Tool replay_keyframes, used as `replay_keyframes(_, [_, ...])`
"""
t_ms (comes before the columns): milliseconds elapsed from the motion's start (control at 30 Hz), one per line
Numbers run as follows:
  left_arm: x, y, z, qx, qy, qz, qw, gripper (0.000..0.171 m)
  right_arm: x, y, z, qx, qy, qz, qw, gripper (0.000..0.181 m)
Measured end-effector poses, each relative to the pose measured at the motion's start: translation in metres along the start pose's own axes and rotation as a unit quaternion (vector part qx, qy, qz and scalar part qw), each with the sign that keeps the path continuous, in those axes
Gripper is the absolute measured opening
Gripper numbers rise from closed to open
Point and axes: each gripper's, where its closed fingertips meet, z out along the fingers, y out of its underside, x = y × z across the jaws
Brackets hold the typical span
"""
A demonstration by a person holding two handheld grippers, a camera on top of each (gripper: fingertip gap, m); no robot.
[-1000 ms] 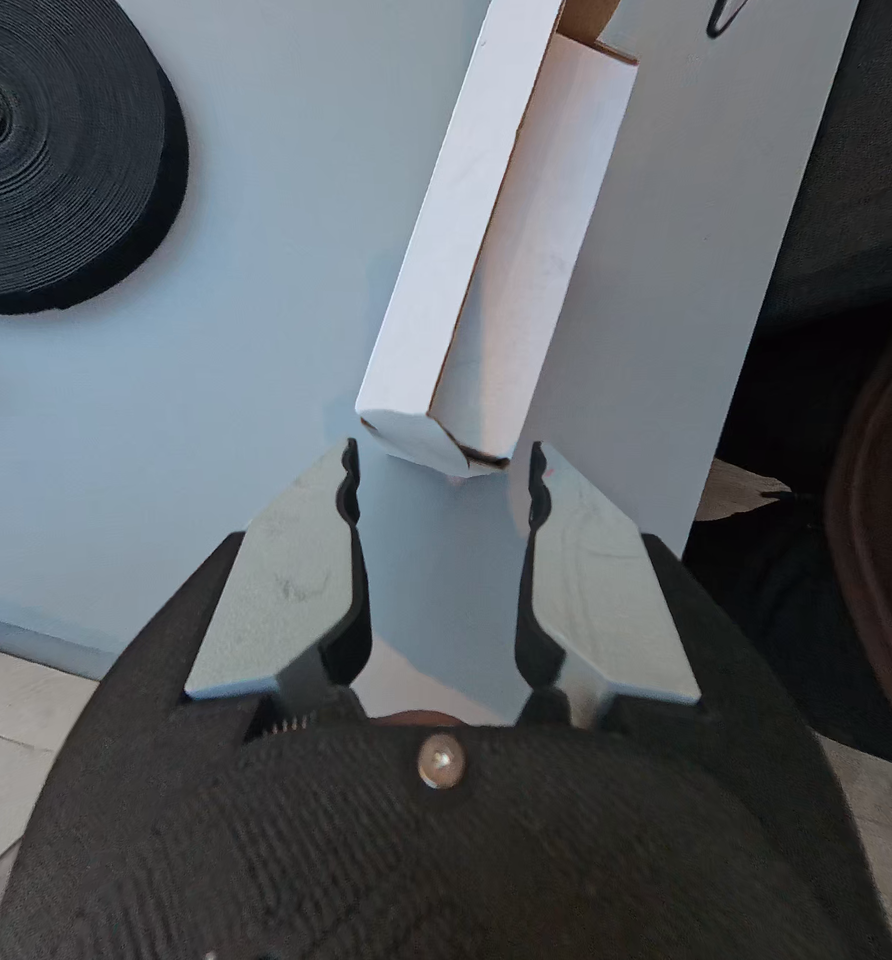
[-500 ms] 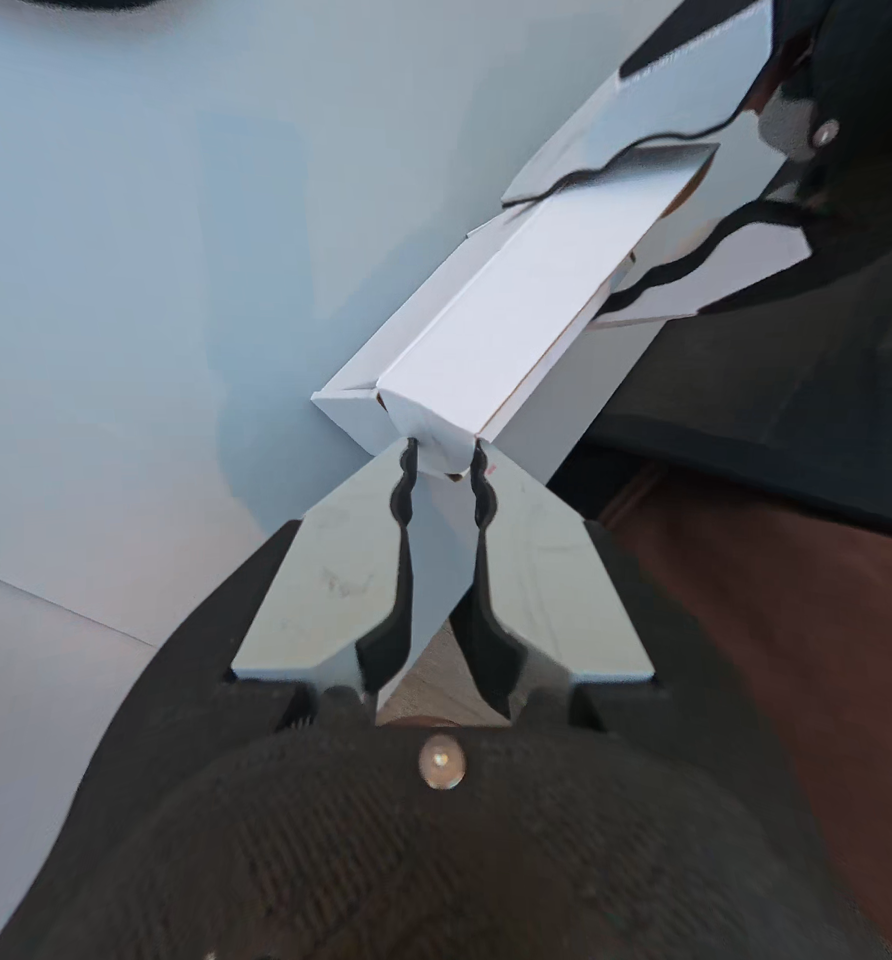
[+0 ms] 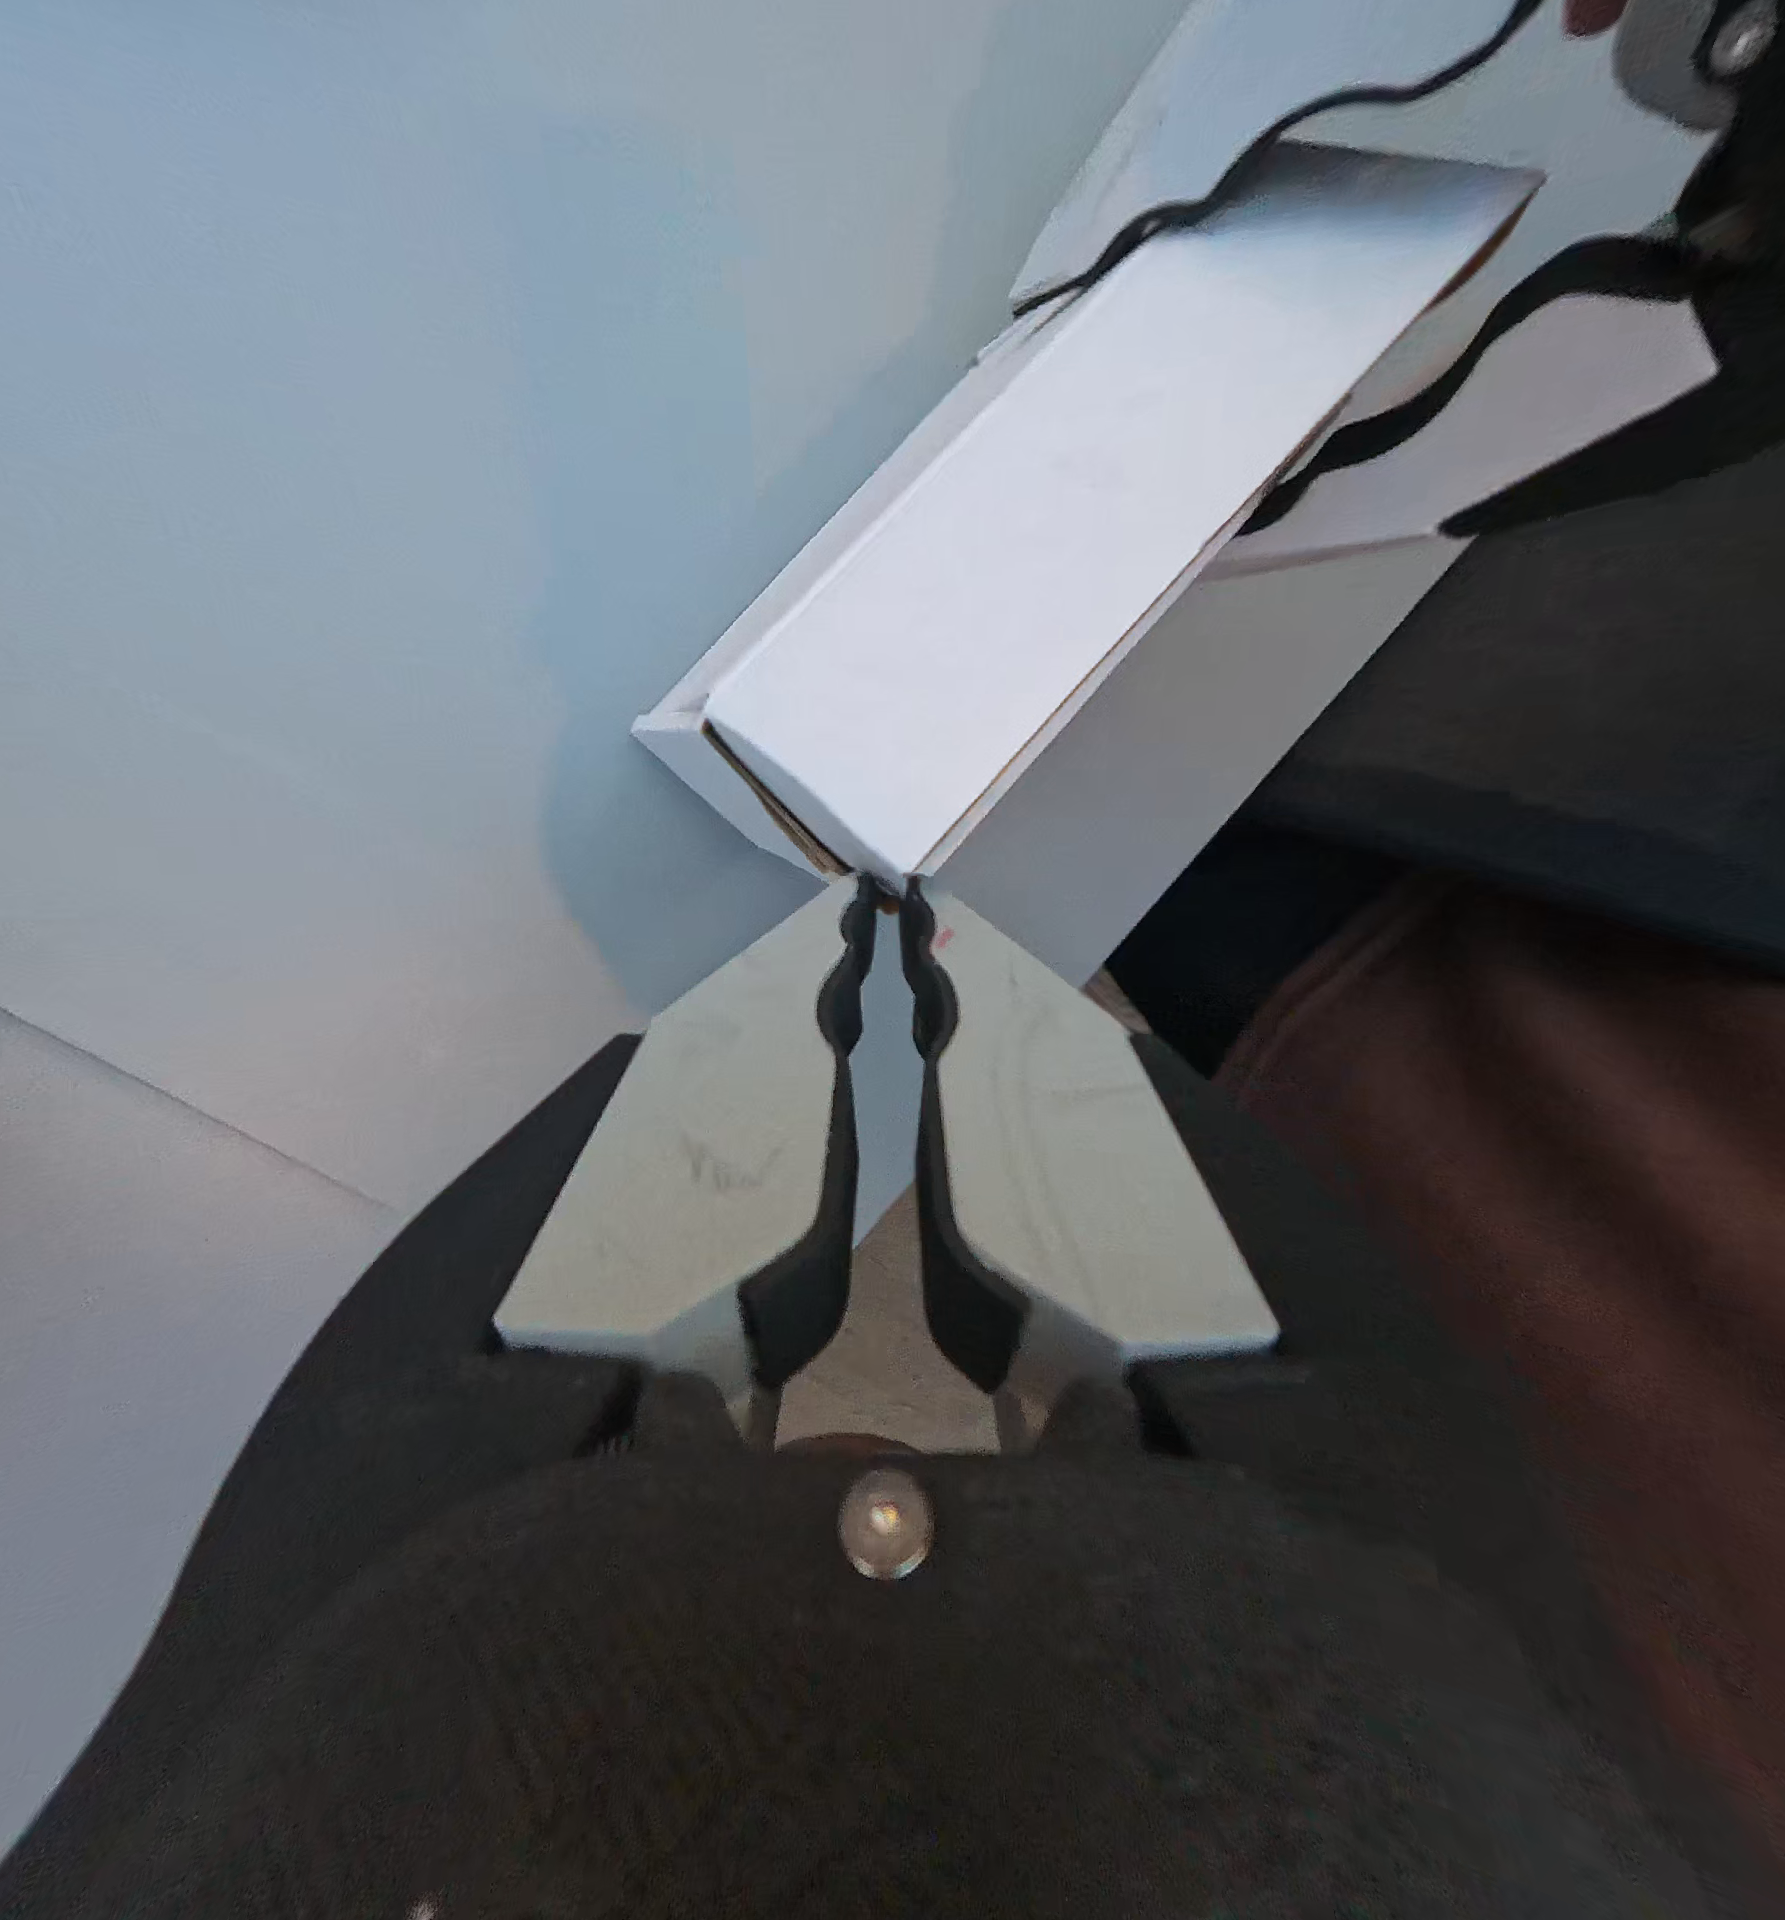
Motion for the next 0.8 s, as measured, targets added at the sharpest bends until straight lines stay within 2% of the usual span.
replay_keyframes(100, [0.0,0.004,0.005,-0.004,-0.019,0.019,1.0,0.0,0.001,0.0,0.002,0.0,0.015,-0.006,1.0,0.064])
replay_keyframes(200, [0.003,0.007,0.004,0.005,0.014,0.008,1.0,0.003,0.001,0.001,0.002,-0.002,0.03,-0.017,0.999,0.066])
replay_keyframes(267, [0.007,0.009,-0.002,0.007,0.038,-0.006,0.999,0.028,-0.004,0.002,-0.003,0.006,0.02,-0.025,0.999,0.065])
replay_keyframes(400, [0.007,-0.001,-0.034,0.049,0.043,0.028,0.998,0.027,-0.008,0.004,-0.035,0.052,-0.002,-0.01,0.999,0.067])
replay_keyframes(500, [0.004,-0.022,-0.054,0.081,0.034,0.051,0.995,0.015,-0.007,0.006,-0.071,0.093,-0.035,0.024,0.995,0.063])
replay_keyframes(533, [0.004,-0.03,-0.058,0.086,0.036,0.056,0.994,0.012,-0.006,0.006,-0.082,0.104,-0.049,0.034,0.993,0.057])
replay_keyframes(633, [0.004,-0.046,-0.055,0.088,0.05,0.073,0.992,0.0,-0.004,0.003,-0.104,0.129,-0.079,0.066,0.986,0.001])
replay_keyframes(700, [0.005,-0.045,-0.043,0.068,0.069,0.071,0.993,0.0,-0.006,-0.002,-0.101,0.129,-0.092,0.085,0.984,0.0])
replay_keyframes(800, [0.007,-0.027,-0.017,0.018,0.083,0.074,0.994,0.0,-0.015,0.006,-0.073,0.081,-0.099,0.09,0.988,0.0])
